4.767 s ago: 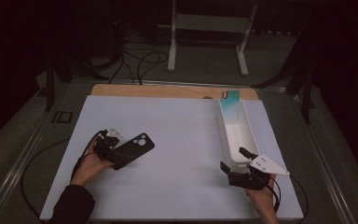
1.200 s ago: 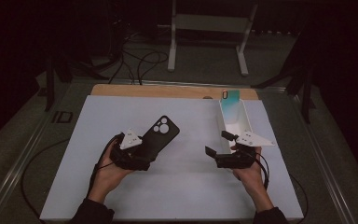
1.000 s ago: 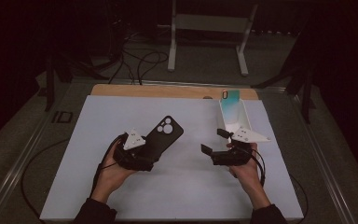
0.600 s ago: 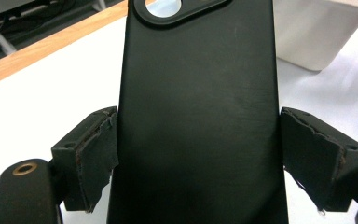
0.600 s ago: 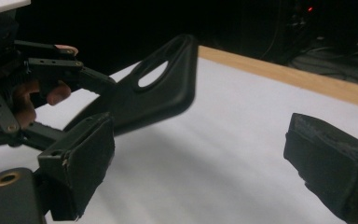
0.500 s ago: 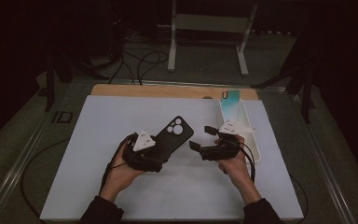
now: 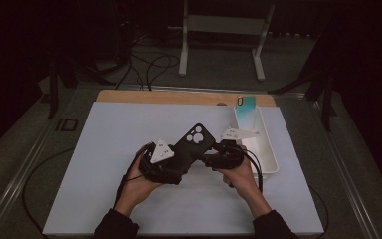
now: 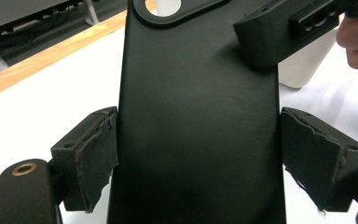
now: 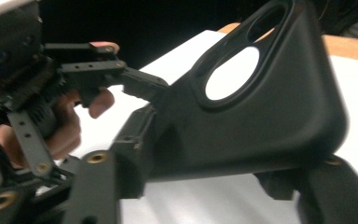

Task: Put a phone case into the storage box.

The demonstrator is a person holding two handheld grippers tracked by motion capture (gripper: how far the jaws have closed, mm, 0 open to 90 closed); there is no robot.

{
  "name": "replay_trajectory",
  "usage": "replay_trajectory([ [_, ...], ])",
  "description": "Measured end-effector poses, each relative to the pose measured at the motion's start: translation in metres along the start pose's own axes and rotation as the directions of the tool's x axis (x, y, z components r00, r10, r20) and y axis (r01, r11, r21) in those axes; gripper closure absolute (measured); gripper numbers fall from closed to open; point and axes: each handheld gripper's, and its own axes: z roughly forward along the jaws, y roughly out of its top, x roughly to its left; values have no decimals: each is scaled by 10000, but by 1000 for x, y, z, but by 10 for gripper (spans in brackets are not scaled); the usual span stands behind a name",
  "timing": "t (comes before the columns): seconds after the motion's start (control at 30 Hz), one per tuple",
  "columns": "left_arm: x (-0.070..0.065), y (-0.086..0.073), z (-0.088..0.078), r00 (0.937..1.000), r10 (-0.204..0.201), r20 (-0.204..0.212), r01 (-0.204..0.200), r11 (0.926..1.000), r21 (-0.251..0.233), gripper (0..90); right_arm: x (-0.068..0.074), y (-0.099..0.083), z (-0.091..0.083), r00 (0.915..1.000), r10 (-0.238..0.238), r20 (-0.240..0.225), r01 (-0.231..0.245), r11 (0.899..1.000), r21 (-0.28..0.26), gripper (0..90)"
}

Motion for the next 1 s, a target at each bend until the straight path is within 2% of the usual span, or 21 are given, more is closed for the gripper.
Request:
replay_trajectory([
  [0.17,-2,-1,3,10000,-93,-28,93,10000,-16,155,2,1,4,9987,238,-445,-233,9997,115,579],
  [0.3,-4,0,5,9999,-130,46,131,9999,-45,155,4,0,6,9987,227,-465,-219,9996,197,590],
  [0.33,-5,0,6,9999,-88,80,88,10000,-15,155,7,0,11,9982,239,-557,-222,9993,298,645],
  [0.4,-6,0,7,9999,-65,80,65,10000,-5,155,8,0,12,9981,238,-562,-222,9993,290,666],
  [0.43,-7,1,8,10000,-66,65,66,10000,17,155,10,1,14,9980,259,-583,-241,9992,305,721],
  [0.5,-8,0,9,10000,-73,42,73,10000,36,155,11,1,15,9976,266,-631,-248,9993,292,741],
  [0.53,-8,-1,7,9999,-28,-146,27,10000,-70,297,13,1,16,9969,275,-740,-257,9993,255,762],
  [0.57,-1,-3,4,9979,-633,-145,626,9971,-421,558,14,2,16,9984,135,-555,-114,9992,380,739],
  [0.6,-1,-3,4,9979,-633,-145,626,9971,-421,521,14,2,16,9984,135,-555,-114,9992,380,739],
  [0.63,0,-4,1,9976,-611,-330,593,9967,-552,432,15,1,15,9988,92,-478,-76,9994,349,857],
  [0.67,0,-4,1,9976,-611,-330,593,9967,-552,404,15,1,15,9988,92,-478,-76,9994,349,857],
  [0.7,-1,-5,1,9984,-476,-319,463,9981,-396,403,15,1,14,9990,188,-396,-175,9993,341,866],
  [0.73,-2,-5,1,9983,-483,-325,471,9983,-350,400,16,2,14,9997,56,-243,-47,9994,345,870],
  [1.0,4,-6,-1,9968,-793,40,794,9963,-324,340,16,4,12,9991,-276,-322,290,9987,418,875],
])
